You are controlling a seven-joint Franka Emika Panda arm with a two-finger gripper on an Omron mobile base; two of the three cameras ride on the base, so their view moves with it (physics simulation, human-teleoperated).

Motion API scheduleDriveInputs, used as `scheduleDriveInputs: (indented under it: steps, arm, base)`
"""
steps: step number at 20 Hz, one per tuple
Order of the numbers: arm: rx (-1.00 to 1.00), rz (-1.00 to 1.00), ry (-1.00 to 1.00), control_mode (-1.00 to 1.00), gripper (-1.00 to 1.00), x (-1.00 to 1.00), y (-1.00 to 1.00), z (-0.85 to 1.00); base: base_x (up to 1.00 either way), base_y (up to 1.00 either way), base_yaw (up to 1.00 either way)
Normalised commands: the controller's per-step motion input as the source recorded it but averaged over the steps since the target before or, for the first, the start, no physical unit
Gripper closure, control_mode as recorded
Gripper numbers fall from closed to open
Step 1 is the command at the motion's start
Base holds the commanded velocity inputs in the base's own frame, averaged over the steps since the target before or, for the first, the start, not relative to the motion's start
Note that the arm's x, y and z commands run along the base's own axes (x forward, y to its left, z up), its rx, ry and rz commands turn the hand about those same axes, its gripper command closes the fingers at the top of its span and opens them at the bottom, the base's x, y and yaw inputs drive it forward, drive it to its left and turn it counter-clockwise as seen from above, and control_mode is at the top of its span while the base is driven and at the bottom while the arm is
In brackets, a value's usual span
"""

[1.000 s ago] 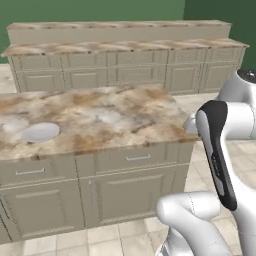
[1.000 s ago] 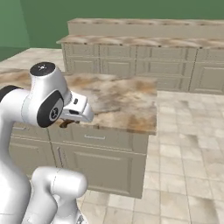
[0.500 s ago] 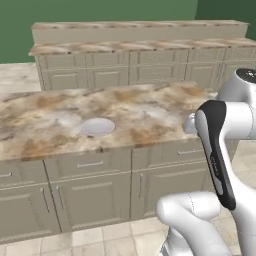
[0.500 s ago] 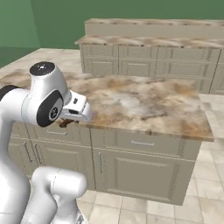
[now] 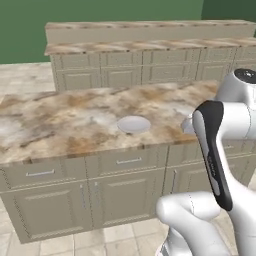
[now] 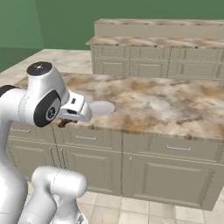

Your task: Pick chicken drumstick from the fridge and place it on the plate on the counter.

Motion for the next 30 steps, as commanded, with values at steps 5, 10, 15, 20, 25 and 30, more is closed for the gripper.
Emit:
scheduleDriveInputs:
  steps: [5,10,15,20,25,30]
  arm:
    - [0.0,0.0,0.0,1.0,1.0,0.0,0.0,0.0]
    - [0.0,0.0,0.0,1.0,1.0,0.0,0.0,0.0]
    - [0.0,0.0,0.0,-1.0,1.0,0.33,0.0,-0.02]
    - [0.0,0.0,0.05,-1.0,1.0,0.91,0.0,-0.04]
    - [0.0,0.0,0.31,-1.0,1.0,1.0,0.31,-0.37]
    - [0.0,0.0,0.22,-1.0,1.0,1.0,0.41,-0.78]
  base:
    - [0.77,0.27,-0.05]
    - [0.6,0.0,0.01]
    - [0.06,0.0,0.01]
    - [0.0,0.0,0.0]
    - [0.0,0.0,0.0]
    - [0.0,0.0,0.0]
